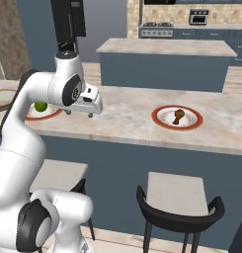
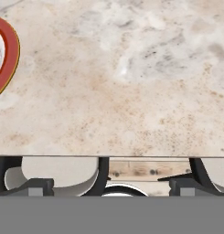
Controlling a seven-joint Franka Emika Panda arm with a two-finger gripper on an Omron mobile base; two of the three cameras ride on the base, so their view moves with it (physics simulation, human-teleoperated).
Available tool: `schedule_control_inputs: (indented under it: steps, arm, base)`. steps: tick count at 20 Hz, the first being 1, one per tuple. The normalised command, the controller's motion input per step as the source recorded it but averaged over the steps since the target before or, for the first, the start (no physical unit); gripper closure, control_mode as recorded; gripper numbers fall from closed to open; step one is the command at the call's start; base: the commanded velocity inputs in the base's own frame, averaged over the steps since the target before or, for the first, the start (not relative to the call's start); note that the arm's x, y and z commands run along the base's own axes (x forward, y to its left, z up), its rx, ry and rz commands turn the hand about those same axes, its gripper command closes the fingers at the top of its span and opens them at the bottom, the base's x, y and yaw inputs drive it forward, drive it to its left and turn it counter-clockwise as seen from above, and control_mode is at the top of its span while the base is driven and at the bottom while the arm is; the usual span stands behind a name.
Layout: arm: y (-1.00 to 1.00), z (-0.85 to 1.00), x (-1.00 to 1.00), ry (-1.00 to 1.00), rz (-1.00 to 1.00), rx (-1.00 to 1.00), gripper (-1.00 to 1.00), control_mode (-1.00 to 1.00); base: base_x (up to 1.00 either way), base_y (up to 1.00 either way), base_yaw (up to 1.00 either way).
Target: Pick the chicken drumstick and lime from their plates and place them in the bowl. Then put the bowl in the fridge.
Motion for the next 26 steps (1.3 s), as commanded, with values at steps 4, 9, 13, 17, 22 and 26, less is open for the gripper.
schedule_control_inputs:
  steps: [4, 9, 13, 17, 22, 26]
  arm:
    - [0.02, -0.05, -0.1, 0.0, -0.03, 0.04, -1.0, -1.0]
    - [0.58, -0.03, 0.29, -0.02, 0.14, -0.07, -1.0, -1.0]
    - [0.53, 0.12, 0.35, 0.0, 0.35, 0.0, -1.0, -1.0]
    - [0.43, 0.13, 0.33, 0.0, 0.46, 0.0, -1.0, -1.0]
    - [0.38, 0.09, 0.29, 0.0, 0.49, 0.0, -1.0, -1.0]
    - [0.46, 0.0, 0.23, -0.1, 0.35, -0.02, -1.0, -1.0]
  base:
    - [0.0, 0.0, 0.0]
    - [0.0, 0.0, 0.0]
    - [0.0, 0.0, 0.0]
    - [0.0, 0.0, 0.0]
    - [0.0, 0.0, 0.0]
    - [0.0, 0.0, 0.0]
